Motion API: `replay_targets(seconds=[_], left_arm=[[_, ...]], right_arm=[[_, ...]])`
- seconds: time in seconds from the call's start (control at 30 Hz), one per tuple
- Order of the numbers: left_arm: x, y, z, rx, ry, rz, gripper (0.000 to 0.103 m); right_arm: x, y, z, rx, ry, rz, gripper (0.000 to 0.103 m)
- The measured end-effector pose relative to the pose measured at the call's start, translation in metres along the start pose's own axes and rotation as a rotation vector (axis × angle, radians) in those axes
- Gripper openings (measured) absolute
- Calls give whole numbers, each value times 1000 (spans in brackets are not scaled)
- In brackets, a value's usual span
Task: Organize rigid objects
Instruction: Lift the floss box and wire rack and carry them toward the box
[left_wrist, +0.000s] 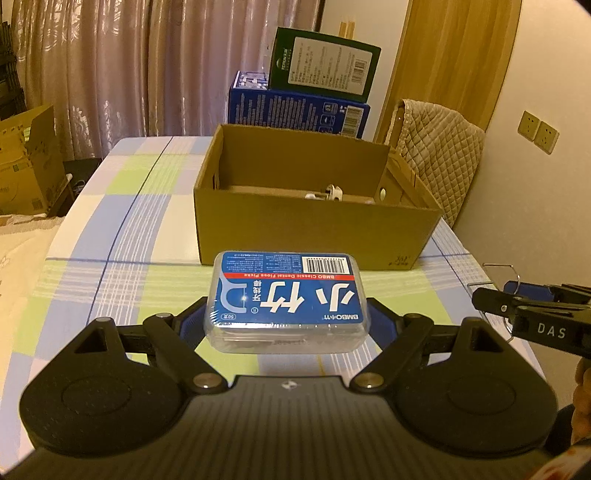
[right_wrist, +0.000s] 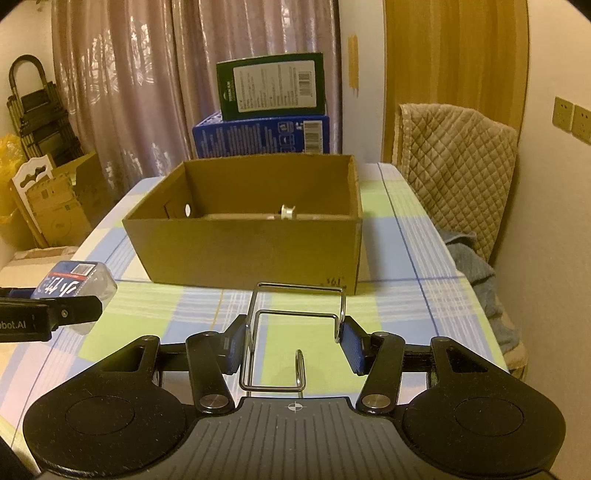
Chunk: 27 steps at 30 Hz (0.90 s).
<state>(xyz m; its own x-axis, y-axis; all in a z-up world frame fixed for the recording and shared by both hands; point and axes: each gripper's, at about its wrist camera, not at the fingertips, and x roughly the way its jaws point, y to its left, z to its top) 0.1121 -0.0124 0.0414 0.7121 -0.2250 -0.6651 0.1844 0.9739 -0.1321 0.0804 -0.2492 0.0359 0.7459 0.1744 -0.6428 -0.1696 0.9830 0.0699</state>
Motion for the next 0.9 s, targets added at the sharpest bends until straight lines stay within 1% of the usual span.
replay_targets(seconds=[0.23, 0.5, 0.9], left_arm=[[8, 4, 23, 30, -4, -1, 84], [17, 15, 45, 33, 10, -16, 84], [31, 17, 88, 59, 2, -39, 84]], right_arm=[[9, -4, 23, -19, -3, 16, 50], [18, -7, 49, -41, -8, 33, 50], [40, 0, 85, -116, -26, 35, 50]])
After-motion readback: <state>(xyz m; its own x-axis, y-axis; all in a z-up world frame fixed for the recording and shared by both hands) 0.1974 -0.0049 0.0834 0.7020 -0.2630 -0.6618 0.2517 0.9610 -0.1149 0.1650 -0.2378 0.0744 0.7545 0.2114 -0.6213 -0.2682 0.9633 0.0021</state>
